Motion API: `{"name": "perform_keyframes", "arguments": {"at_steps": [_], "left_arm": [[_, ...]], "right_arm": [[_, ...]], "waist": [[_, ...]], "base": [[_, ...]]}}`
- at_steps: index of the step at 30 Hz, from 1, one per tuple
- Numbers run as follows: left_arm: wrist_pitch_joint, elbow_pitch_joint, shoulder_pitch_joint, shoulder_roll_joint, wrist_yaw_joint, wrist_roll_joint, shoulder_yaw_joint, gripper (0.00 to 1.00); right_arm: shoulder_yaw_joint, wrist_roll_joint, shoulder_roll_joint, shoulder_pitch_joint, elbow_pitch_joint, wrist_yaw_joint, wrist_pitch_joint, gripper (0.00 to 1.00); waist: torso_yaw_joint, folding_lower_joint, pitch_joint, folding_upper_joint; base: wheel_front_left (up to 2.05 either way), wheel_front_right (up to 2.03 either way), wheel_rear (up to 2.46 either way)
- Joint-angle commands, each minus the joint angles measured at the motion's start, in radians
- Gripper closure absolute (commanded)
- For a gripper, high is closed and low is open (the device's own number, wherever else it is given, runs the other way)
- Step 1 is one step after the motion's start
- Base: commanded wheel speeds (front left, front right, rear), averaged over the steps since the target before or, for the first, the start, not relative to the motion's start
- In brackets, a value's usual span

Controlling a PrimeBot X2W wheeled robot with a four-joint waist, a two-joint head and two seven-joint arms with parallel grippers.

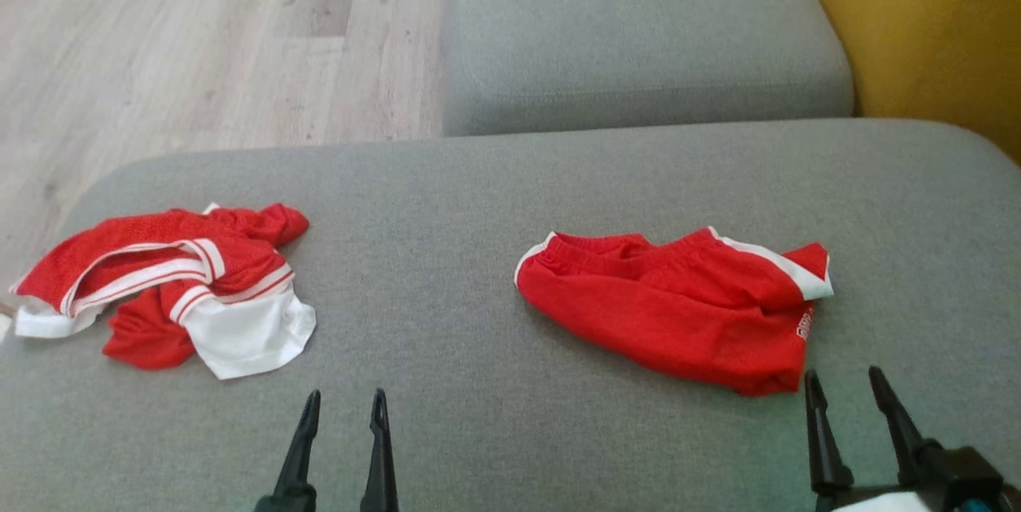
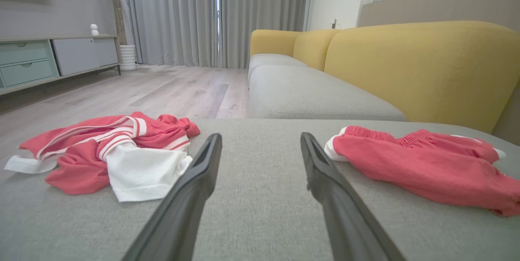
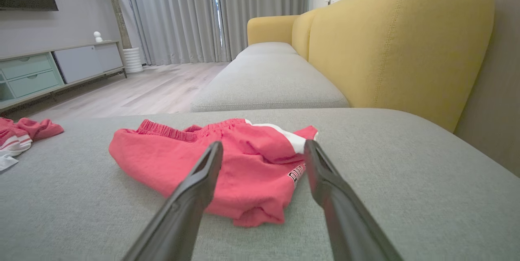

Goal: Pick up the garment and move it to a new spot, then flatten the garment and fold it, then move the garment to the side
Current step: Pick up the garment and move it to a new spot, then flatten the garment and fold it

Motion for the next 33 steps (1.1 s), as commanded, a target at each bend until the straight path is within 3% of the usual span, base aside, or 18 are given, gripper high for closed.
{"name": "perform_keyframes", "arguments": {"at_steps": [1, 10, 33], "left_arm": [[-0.009, -0.028, -0.041, -0.012, -0.004, 0.008, 0.042, 0.0], [-0.009, -0.019, -0.025, -0.015, -0.022, 0.038, 0.045, 0.0], [-0.01, -0.009, -0.027, -0.015, -0.006, 0.024, 0.017, 0.0]], "right_arm": [[0.025, -0.004, -0.007, -0.033, -0.03, 0.007, -0.004, 0.0], [0.041, -0.01, -0.007, -0.016, -0.03, 0.007, -0.004, 0.0], [0.054, -0.024, -0.007, -0.016, -0.031, 0.007, -0.004, 0.0]], "waist": [[0.001, 0.0002, -0.01, -0.0001], [-0.003, 0.0002, -0.033, -0.0001], [-0.021, 0.0002, -0.032, -0.0001]], "base": [[0.0, 0.0, 0.0], [0.0, 0.0, 0.0], [0.0, 0.0, 0.0]]}}
